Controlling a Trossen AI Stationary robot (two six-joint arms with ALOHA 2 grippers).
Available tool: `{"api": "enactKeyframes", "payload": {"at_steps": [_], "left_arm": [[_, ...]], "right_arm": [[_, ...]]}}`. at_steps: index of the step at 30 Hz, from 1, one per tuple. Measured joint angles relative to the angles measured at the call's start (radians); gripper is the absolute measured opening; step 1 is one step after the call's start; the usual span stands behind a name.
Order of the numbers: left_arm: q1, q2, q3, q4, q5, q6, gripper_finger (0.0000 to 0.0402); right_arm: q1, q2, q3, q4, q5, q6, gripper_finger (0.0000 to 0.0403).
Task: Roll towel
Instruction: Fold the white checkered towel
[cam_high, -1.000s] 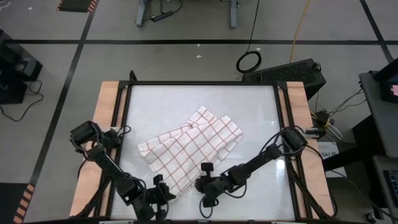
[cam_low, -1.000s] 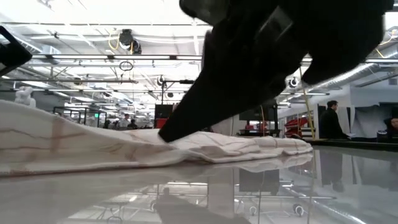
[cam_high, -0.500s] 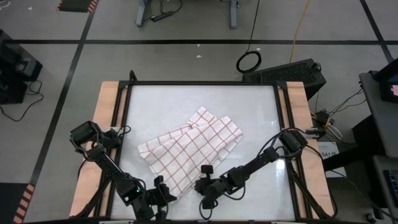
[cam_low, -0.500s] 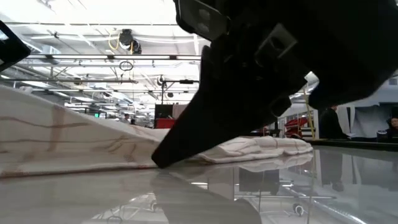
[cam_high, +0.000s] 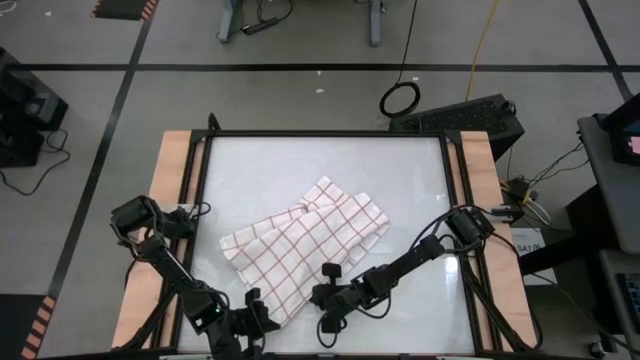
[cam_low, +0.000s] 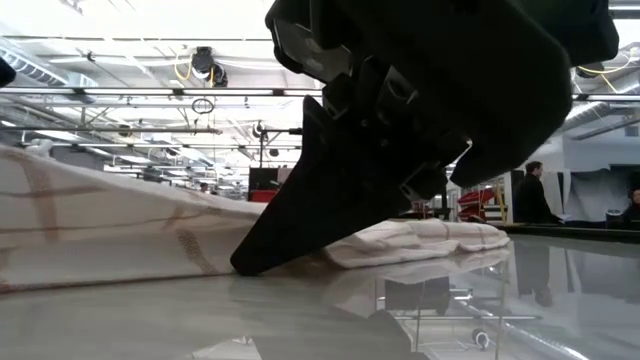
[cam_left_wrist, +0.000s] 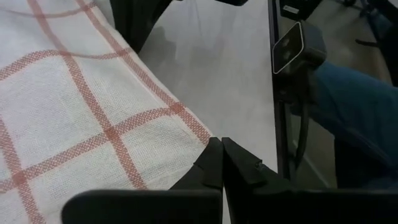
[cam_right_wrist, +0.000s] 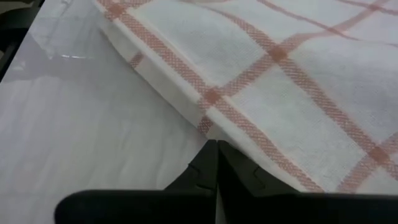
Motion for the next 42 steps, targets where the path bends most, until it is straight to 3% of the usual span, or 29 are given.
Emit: {"api": "enactKeyframes", "payload": {"at_steps": [4, 10, 15, 18, 22, 29, 37, 39, 42], "left_arm": [[0.001, 0.0, 0.0, 0.01, 0.0, -0.013, 0.0036], [0.001, -0.004, 0.0, 0.007, 0.037, -0.042, 0.0149], [0.0, -0.062, 0.0, -0.167, 0.058, -0.09, 0.0209], [-0.015, -0.123, 0.0, -0.418, 0.039, -0.226, 0.0211], [-0.047, -0.202, 0.0, -0.764, -0.058, -0.409, 0.02], [-0.016, -0.305, -0.002, -1.17, -0.128, -0.493, 0.0167], [0.035, -0.366, -0.15, -1.296, -0.119, -0.517, 0.0146], [0.036, -0.389, -0.203, -1.27, -0.089, -0.518, 0.0146], [0.035, -0.44, -0.254, -1.228, -0.095, -0.517, 0.0146]], "right_arm": [[0.0, 0.0, 0.0, 0.001, 0.002, -0.004, 0.0001], [-0.003, -0.005, 0.0, -0.009, -0.024, -0.011, 0.0001], [-0.004, -0.045, -0.001, -0.084, -0.045, -0.022, 0.0001], [-0.004, -0.083, -0.002, -0.181, -0.114, -0.013, 0.0001], [0.004, -0.129, -0.002, -0.328, -0.205, -0.006, 0.0001], [0.029, -0.242, -0.003, -0.446, -0.259, -0.154, 0.0001], [-0.005, -0.377, -0.031, -0.506, -0.048, -0.338, 0.0001], [-0.038, -0.406, -0.098, -0.415, -0.072, -0.379, 0.0001], [-0.108, -0.443, -0.259, -0.166, -0.192, -0.403, 0.0001]]}}
